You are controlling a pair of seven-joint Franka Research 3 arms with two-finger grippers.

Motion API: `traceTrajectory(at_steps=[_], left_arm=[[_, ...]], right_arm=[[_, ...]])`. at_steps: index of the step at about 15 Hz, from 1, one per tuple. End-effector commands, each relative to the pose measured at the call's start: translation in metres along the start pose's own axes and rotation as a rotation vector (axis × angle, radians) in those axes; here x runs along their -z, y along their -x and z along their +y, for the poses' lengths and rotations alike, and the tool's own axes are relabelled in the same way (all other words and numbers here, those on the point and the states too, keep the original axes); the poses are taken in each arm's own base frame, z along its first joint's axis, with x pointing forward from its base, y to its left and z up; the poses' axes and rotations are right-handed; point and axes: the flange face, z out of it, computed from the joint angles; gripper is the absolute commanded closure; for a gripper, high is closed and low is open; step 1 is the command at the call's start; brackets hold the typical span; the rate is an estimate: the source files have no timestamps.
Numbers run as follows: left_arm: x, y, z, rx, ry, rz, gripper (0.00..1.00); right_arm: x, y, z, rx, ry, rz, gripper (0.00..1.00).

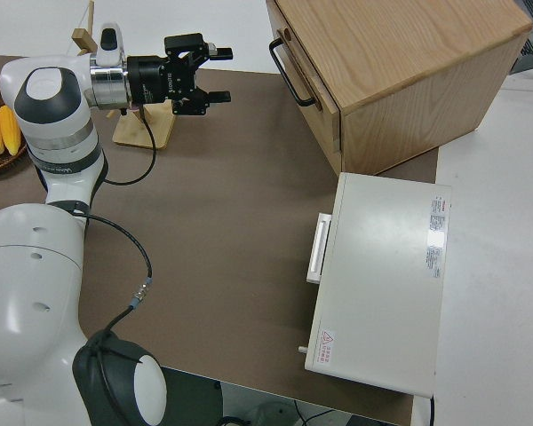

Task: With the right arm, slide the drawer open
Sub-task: 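Raise the right arm and reach the right gripper to the drawer's black handle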

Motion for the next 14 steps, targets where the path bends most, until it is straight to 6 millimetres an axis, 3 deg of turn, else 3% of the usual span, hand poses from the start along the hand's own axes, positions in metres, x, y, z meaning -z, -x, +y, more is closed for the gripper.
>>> traceTrajectory(at_steps=[1, 6, 8, 14], left_arm=[[0.005, 0.003, 0.002, 0.005, -0.018, -0.006, 0.01], [0.006, 0.003, 0.002, 0.005, -0.018, -0.004, 0.01], [0.005, 0.003, 0.002, 0.005, -0.018, -0.006, 0.01], [0.006, 0.003, 0.002, 0.005, -0.018, -0.004, 0.01]], right_arm=[[-0.003, -0.009, -0.031, -0.016, 0.105, 0.027, 0.011], [-0.011, -0.018, -0.047, 0.024, 0.169, 0.072, 0.013], [-0.017, -0.023, -0.045, 0.030, 0.185, 0.118, 0.015], [-0.050, -0.033, -0.059, -0.006, 0.193, 0.168, 0.017]])
